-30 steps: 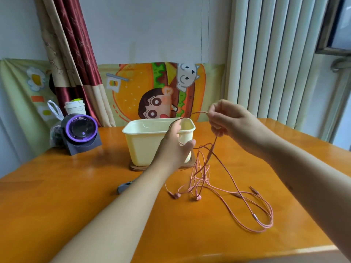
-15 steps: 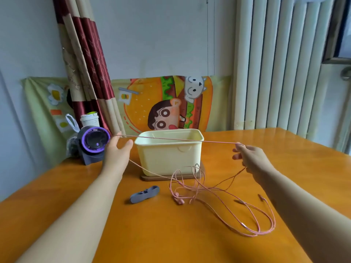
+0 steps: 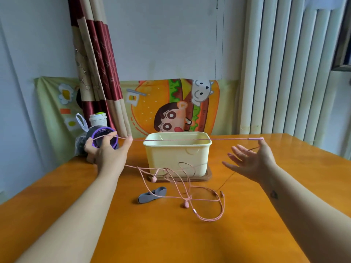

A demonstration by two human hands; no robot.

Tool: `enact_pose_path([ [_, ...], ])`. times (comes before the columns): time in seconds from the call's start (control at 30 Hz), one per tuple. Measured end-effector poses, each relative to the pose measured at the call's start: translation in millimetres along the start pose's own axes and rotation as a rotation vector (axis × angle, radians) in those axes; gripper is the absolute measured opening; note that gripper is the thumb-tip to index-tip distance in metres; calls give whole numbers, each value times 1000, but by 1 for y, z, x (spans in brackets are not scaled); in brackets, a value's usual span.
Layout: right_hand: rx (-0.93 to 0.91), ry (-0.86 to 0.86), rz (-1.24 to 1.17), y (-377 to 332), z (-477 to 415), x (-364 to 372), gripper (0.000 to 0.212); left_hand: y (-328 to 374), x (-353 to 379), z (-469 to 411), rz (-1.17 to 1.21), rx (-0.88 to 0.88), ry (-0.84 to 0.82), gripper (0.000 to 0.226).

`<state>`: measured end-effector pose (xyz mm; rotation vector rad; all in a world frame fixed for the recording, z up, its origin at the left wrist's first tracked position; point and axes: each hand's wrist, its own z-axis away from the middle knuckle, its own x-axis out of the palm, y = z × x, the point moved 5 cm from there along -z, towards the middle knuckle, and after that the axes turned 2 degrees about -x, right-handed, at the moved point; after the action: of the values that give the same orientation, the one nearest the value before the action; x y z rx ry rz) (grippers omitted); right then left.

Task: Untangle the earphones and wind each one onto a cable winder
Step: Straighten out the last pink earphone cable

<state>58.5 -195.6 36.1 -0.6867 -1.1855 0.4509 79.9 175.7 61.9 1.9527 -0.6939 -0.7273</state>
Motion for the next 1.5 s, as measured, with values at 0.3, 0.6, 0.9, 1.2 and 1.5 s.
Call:
enact_pose_path([
  [0.3,-715,295,888,-44,7,-14,45,0,-30,-5,-79,69,62,48],
  [0.6,-670,258,1060,-33,1,-15,39,-6,-44,-6,-245,158,19,39],
  [0.9,-234,-204,1038,-13,20,48,30,4,-3,15,-685,111,-308,14],
  [1.2,-347,-711,1269,-6,79,117,17,112,58,98,97,350,-847,60],
  [1.5,-804,-177,1698,-40,51,83,17,81,23,27,332,190,-328,26],
])
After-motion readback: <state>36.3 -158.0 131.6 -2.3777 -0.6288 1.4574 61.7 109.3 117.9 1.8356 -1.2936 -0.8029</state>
